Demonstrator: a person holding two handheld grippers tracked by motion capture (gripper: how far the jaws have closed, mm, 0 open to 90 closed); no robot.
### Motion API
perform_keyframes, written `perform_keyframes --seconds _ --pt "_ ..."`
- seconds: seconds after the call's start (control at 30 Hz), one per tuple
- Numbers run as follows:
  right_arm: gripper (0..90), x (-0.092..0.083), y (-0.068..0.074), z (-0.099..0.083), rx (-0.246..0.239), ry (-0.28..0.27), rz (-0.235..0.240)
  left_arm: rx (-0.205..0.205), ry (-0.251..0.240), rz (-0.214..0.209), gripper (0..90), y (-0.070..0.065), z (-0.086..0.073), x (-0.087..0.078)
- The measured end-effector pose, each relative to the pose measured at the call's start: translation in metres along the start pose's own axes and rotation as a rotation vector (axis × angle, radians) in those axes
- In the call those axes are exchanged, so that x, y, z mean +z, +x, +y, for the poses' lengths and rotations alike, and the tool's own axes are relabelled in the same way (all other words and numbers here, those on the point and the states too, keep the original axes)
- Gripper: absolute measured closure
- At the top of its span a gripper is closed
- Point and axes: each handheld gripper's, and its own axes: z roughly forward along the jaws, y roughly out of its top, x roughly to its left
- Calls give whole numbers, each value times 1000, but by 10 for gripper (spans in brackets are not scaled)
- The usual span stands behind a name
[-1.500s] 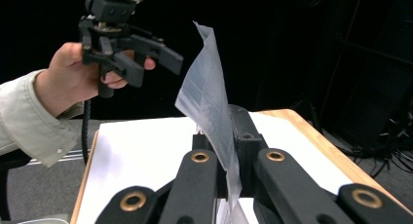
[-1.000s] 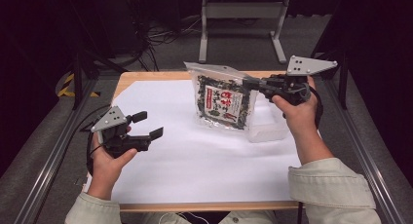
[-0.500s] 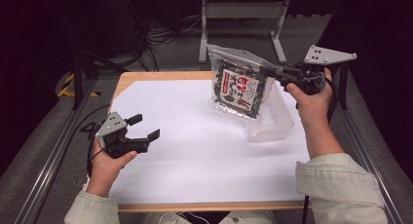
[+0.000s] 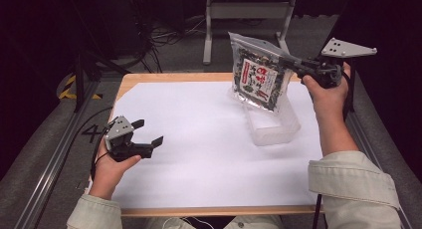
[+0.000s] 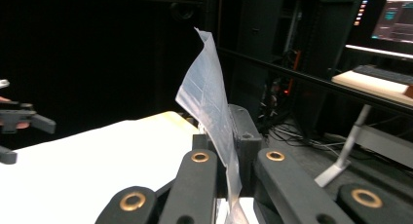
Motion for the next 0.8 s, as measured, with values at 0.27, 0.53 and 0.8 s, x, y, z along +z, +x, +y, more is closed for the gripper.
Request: perform_keyframes --seconds 0.27,0.53,0.8 --pt "885 -5 -11 -1 11 1 -48 -9 12 1 99 2 -4 3" --pt "885 -10 -18 -1 11 4 -98 -8 15 -1 99 1 -4 4" --pt "885 -13 -23 -1 7 10 -126 4 14 -3 99 1 -4 4"
